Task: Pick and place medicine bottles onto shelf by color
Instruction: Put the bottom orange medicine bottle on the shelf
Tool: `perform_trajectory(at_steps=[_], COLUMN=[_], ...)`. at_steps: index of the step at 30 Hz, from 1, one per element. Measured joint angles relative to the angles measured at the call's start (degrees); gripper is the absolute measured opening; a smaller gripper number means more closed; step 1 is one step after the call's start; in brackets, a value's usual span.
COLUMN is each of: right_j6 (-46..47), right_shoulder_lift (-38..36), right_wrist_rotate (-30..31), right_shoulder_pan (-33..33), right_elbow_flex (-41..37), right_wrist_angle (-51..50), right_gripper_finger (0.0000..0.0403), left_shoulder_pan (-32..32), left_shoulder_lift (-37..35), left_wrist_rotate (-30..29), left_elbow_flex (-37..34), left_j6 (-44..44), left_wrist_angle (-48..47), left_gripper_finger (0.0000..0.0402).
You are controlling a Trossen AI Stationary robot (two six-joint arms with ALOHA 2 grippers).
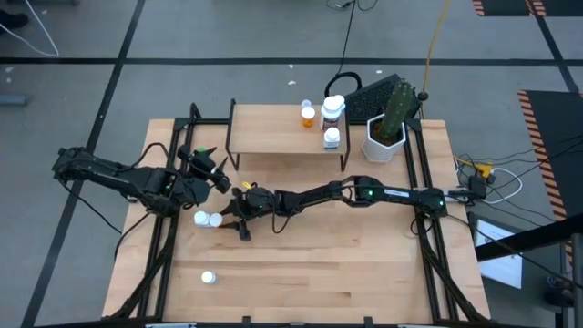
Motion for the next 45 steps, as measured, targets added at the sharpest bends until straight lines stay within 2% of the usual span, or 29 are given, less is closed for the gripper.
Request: perform_trajectory(at_steps=[3, 8, 13, 16, 19, 23, 26, 30, 37, 41, 45], right_j6=[0.07, 0.80, 0.41, -0.59, -0.39, -2.03, -2.55, -2.62, -1.24, -0.76, -0.63], right_shoulder_lift=[-0.57, -2.10, -4.99, -8.54, -13.53, -20.13, -23.51, -26.39, -26.38, -26.33, -26.36], right_wrist_rotate=[0.00, -0.25, -1.57, -1.49, -0.69, 5.12, 9.13, 9.10, 9.48, 12.07, 12.26], right_shoulder_pan=[-0.03, -0.46, -0.42, -0.39, -0.39, -0.38, -0.48, -0.79, -0.74, -0.29, 0.02], right_elbow_flex=[-0.04, -0.07, -4.54, -10.56, -19.82, -33.43, -38.83, -40.54, -40.74, -40.72, -40.72], right_wrist_angle=[-1.36, -6.60, -7.36, -6.40, -2.52, 6.22, 10.16, 5.03, -4.05, -4.94, -1.45], right_gripper_finger=[0.0158, 0.0166, 0.0167, 0.0168, 0.0169, 0.0169, 0.0171, 0.0197, 0.0266, 0.0280, 0.0281], left_shoulder_pan=[0.00, -0.19, -0.55, -0.66, -0.66, -0.66, -0.66, -0.66, -0.64, -0.66, -0.66], left_shoulder_lift=[0.01, 0.02, 0.02, 0.02, 0.02, 0.02, 0.01, 0.00, 0.02, 0.02, 0.02], left_wrist_rotate=[0.92, 1.86, 1.92, 1.92, 1.92, 1.88, 1.64, 1.51, 1.65, 2.70, 2.84], left_elbow_flex=[0.00, -0.02, -0.04, -0.04, -0.04, -0.04, -0.04, -0.04, -0.02, -0.02, -0.02], left_j6=[0.00, -0.83, -1.73, -1.95, -1.97, -2.01, -1.98, -0.42, -0.18, -0.12, -0.58], left_wrist_angle=[-0.49, -2.30, -3.66, -3.51, -3.39, -2.80, -2.19, 0.13, 0.60, 0.41, -0.31], left_gripper_finger=[0.0211, 0.0211, 0.0211, 0.0211, 0.0211, 0.0211, 0.0211, 0.0211, 0.0211, 0.0211, 0.0211])
